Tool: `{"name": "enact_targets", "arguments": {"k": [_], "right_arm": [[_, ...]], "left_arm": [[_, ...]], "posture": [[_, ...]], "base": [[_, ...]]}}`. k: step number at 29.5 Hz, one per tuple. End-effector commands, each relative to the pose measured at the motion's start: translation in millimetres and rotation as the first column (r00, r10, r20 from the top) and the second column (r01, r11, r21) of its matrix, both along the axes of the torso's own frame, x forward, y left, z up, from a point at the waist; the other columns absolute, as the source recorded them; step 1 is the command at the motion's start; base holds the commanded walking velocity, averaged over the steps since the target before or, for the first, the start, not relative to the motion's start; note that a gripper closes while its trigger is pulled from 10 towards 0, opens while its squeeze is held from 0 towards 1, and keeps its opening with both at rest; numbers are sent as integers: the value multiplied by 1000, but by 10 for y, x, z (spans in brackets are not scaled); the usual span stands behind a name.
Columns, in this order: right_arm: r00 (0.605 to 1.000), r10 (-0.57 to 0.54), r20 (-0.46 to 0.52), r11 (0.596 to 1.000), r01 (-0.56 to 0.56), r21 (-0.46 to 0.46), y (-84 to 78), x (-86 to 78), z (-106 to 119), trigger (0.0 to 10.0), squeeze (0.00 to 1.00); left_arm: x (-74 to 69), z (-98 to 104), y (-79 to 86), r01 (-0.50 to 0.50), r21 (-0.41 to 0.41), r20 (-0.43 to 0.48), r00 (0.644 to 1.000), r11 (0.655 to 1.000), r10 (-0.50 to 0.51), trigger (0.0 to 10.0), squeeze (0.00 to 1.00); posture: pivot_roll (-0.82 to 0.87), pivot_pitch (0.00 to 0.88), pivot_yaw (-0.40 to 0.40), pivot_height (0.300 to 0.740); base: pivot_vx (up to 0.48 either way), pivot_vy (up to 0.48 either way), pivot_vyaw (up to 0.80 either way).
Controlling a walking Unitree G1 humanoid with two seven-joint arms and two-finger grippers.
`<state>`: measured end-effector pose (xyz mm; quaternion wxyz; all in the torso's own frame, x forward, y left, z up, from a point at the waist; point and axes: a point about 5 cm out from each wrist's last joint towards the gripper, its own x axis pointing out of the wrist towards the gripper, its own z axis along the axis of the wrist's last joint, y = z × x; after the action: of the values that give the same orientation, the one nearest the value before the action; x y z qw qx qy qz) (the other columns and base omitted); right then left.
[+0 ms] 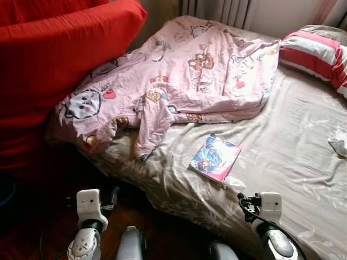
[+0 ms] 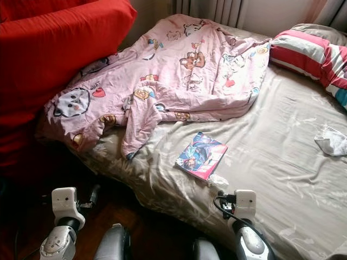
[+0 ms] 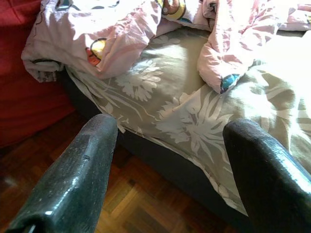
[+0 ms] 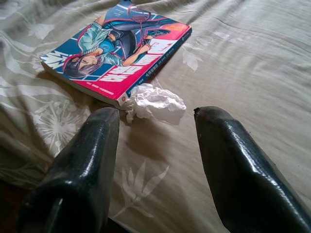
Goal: Clean up the room
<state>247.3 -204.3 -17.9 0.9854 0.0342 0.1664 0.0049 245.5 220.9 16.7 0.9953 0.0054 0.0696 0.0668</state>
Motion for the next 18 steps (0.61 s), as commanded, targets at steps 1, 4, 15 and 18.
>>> {"name": "enact_targets", "arguments": {"k": [1, 4, 15, 18], "right_arm": [[1000, 26, 3, 1000, -25, -6, 7, -16, -1, 10000, 0], [1000, 24, 4, 1000, -24, -3, 5, -15, 0, 10000, 0], [1000, -10, 8, 1000, 10, 25, -21, -24, -3, 10000, 0], [1000, -17, 7, 1000, 17, 25, -24, -27, -5, 10000, 0]], "left_arm": [[-37, -22, 60, -8, 6, -26, 1000, 1000, 8, 10000, 0], [-39, -23, 64, -9, 7, -28, 1000, 1000, 9, 10000, 0], [-22, -11, 61, -8, 6, -28, 1000, 1000, 8, 10000, 0], [-26, -11, 59, -5, 7, -30, 1000, 1000, 5, 10000, 0]], "posture": [[22, 166, -18, 638], [21, 167, -17, 638], [21, 184, -14, 638], [21, 188, -13, 638]], "base": [[266, 0, 550], [286, 0, 529], [338, 0, 0], [355, 0, 0]]}}
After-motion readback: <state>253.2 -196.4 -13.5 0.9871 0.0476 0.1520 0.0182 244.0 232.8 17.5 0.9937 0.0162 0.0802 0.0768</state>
